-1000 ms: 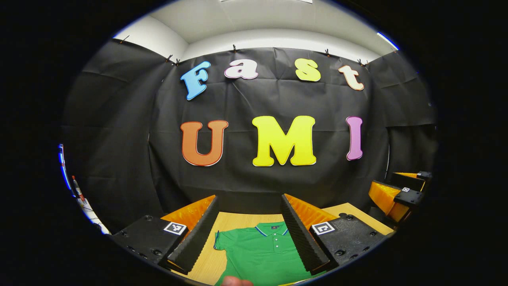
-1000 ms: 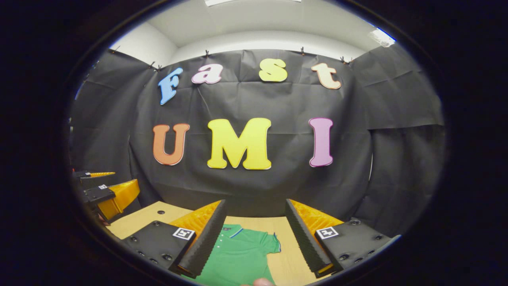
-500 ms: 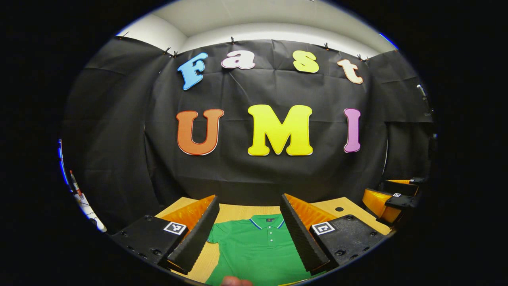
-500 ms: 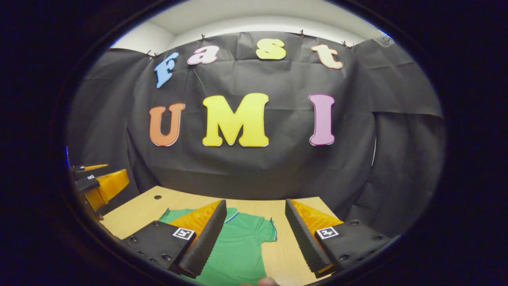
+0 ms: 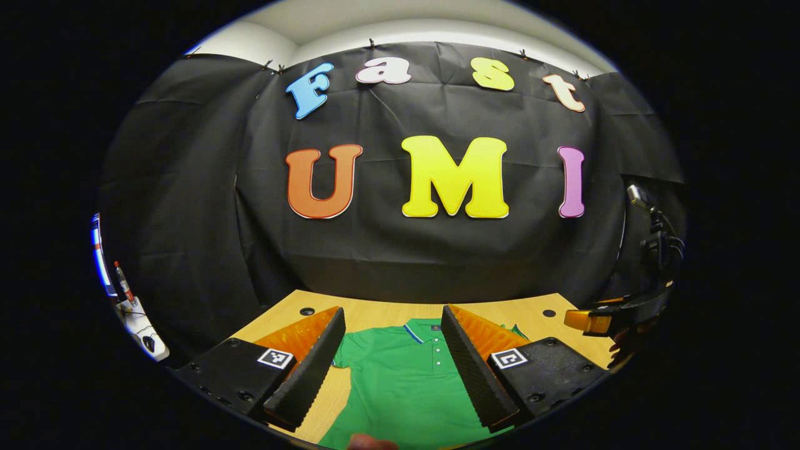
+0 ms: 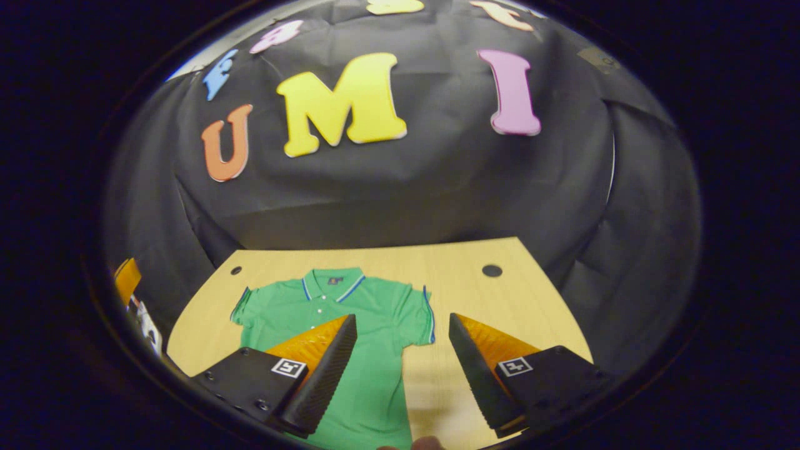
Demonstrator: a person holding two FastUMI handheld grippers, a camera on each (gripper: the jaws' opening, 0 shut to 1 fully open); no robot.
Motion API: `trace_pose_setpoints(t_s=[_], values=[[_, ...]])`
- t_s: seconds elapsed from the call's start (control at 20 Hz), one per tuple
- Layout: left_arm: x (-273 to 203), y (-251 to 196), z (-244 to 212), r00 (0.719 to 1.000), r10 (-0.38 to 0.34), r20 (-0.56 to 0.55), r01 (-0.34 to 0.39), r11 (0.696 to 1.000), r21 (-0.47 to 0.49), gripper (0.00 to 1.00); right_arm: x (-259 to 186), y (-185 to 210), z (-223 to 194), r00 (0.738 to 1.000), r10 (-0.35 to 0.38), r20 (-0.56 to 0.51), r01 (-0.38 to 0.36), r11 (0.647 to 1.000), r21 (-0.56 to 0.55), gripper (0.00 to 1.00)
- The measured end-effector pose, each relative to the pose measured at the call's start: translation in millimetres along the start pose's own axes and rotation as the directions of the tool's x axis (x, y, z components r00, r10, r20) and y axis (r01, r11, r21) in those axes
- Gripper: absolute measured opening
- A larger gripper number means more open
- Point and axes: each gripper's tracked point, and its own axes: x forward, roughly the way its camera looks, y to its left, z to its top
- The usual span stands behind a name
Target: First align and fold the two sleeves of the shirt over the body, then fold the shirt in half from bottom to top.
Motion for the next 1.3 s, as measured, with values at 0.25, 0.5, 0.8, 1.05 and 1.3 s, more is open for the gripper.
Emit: trace_pose_setpoints(t_s=[0.25, 0.5, 0.8, 1.05, 1.3], values=[[11.6, -0.5, -15.5, 0.999, 0.025, -0.039, -0.026, 1.0, -0.013, 0.99, 73.6, -24.6, -12.1, 0.982, -0.039, -0.182, 0.054, 0.995, 0.08, 0.96], [21.6, -0.1, -30.5, 0.996, 0.049, -0.078, -0.049, 0.999, 0.002, 0.99, 132.8, -34.9, -19.8, 0.967, -0.043, -0.252, 0.059, 0.997, 0.055, 0.96], [31.2, 10.0, -45.8, 0.987, 0.101, -0.123, -0.098, 0.995, 0.025, 0.99, 194.2, -44.1, -42.5, 0.941, -0.043, -0.337, 0.069, 0.995, 0.066, 0.97], [32.9, 5.5, -49.5, 0.983, 0.11, -0.147, -0.103, 0.993, 0.058, 0.99, 219.0, -41.6, -46.6, 0.938, -0.037, -0.345, 0.047, 0.999, 0.02, 0.96], [38.2, -4.5, -45.2, 0.985, 0.098, -0.144, -0.085, 0.992, 0.092, 0.99, 232.3, -41.4, -65.9, 0.915, -0.037, -0.402, 0.043, 0.999, 0.006, 0.51]])
